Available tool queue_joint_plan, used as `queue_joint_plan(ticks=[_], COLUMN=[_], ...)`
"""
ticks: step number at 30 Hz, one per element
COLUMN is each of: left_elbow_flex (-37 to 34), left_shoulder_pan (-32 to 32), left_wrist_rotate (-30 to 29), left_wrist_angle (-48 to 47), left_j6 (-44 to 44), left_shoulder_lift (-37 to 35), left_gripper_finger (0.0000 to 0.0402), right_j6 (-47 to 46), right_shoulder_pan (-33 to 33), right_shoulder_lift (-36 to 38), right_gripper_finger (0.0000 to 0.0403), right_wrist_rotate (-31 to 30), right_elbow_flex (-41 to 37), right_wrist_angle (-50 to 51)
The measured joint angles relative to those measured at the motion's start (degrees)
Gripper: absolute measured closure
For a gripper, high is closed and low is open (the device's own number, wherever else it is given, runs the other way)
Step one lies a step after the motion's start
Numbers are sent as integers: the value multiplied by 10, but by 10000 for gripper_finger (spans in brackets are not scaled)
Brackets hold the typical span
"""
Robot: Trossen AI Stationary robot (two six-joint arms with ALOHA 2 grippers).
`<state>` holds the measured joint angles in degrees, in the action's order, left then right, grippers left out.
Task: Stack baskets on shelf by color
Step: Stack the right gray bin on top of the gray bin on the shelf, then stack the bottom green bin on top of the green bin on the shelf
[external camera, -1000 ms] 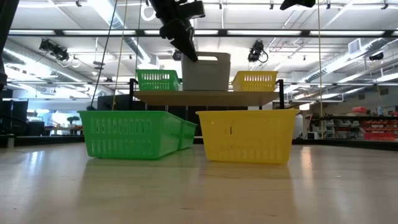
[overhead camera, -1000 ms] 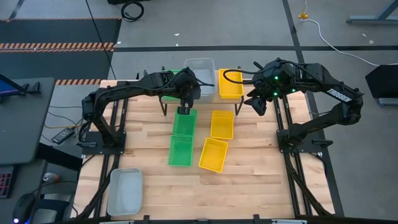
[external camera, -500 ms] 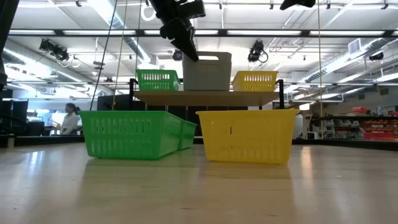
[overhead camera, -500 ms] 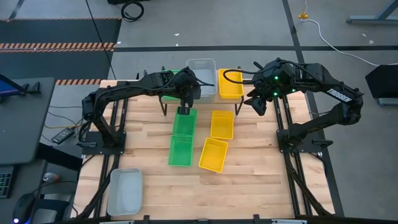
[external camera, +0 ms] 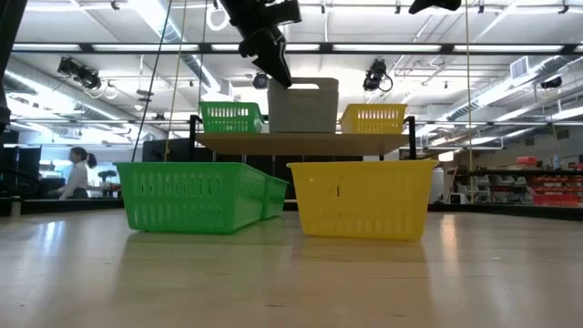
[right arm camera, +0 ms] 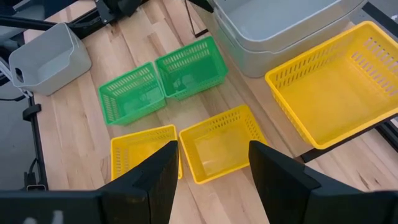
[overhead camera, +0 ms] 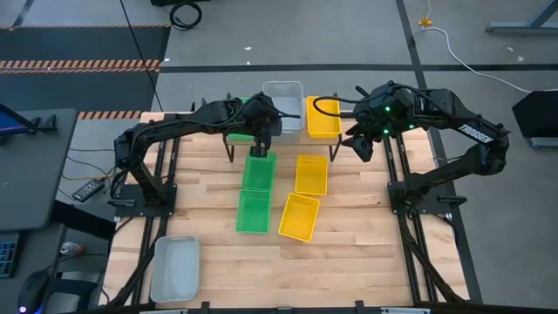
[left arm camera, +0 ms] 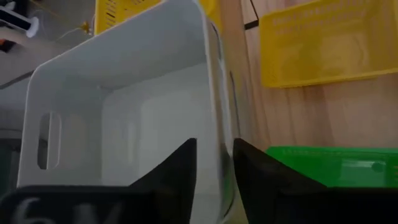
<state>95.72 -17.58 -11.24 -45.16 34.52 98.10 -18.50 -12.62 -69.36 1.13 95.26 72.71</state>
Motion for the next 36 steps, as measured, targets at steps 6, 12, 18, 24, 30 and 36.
queue_joint_plan(ticks=[6, 12, 18, 24, 30, 36], left_elbow_flex=[0, 38, 118, 207, 232, 222], left_shoulder_pan=[4, 16, 21, 46, 116, 196], left_wrist_rotate=[0, -10, -36, -42, -5, 35], left_wrist_angle=[0, -39, -109, -191, -294, -323], left_j6=[-1, -13, -54, -131, -222, -302], left_shoulder_lift=[0, -4, -4, -5, -5, -4], left_gripper_finger=[258, 240, 231, 218, 211, 219], right_j6=[0, 3, 5, -13, -45, -98], right_shoulder_pan=[0, 0, 0, 10, 59, 121], right_shoulder_lift=[0, 0, 0, 0, 0, 0], right_gripper_finger=[201, 201, 201, 198, 179, 150], right_wrist_rotate=[0, 0, -16, -9, -4, 2], right_elbow_flex=[0, 0, 0, 0, -24, -84], right_wrist_angle=[0, -2, -2, -2, -8, -54])
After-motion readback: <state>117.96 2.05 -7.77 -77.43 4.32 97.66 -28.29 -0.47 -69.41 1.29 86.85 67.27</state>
